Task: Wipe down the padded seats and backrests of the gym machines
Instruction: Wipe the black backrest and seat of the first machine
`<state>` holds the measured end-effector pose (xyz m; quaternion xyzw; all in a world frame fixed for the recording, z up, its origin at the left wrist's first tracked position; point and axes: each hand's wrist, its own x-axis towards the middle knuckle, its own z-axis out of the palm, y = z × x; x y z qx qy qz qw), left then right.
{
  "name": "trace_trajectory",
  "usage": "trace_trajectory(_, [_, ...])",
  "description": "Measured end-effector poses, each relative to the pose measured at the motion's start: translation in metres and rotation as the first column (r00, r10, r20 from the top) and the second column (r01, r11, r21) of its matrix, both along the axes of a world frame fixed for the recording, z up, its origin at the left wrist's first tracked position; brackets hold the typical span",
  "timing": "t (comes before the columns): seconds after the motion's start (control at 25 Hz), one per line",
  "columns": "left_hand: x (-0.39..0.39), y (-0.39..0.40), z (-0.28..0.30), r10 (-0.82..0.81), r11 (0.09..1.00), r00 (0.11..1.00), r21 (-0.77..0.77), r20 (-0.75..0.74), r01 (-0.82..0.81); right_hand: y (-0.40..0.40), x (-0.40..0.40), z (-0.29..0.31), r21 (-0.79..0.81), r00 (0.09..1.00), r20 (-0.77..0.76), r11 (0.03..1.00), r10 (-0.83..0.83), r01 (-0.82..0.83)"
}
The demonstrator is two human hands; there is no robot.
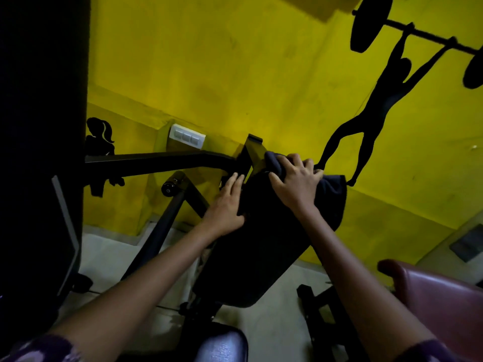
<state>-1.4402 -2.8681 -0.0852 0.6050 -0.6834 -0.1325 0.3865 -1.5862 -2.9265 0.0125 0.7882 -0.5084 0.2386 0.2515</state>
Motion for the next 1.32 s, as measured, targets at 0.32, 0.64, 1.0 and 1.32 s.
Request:
trace_trajectory(0.32, [0.064, 0.053, -0.083, 0.26, 0.844, 0.842, 0.313, 0.473, -0.436, -0.002, 0.024, -0.007, -0.215, 0.974, -0.222, 0.972, 0.049, -0.098])
trace_trajectory(0.64, [0.067, 0.063, -0.103, 0.26, 0.784, 0.806, 0.372, 0.532, -0.498, 0.003, 0.044, -0.03, -0.31, 0.869, -0.492, 0.943, -0.049, -0.123])
trace_trajectory(1.0, [0.072, 0.063, -0.108, 0.209, 0.74, 0.863, 0.502, 0.46, -0.447, 0.003, 0.057, -0.088, -0.236, 0.712, -0.7, 0.957, -0.048, -0.167])
trace_trajectory(1.32, [0.07, 0.063, -0.107, 0.238, 0.756, 0.843, 0.453, 0.482, -0.472, -0.015, 0.062, -0.131, -0.121, 0.799, -0.579, 0.952, 0.163, -0.282])
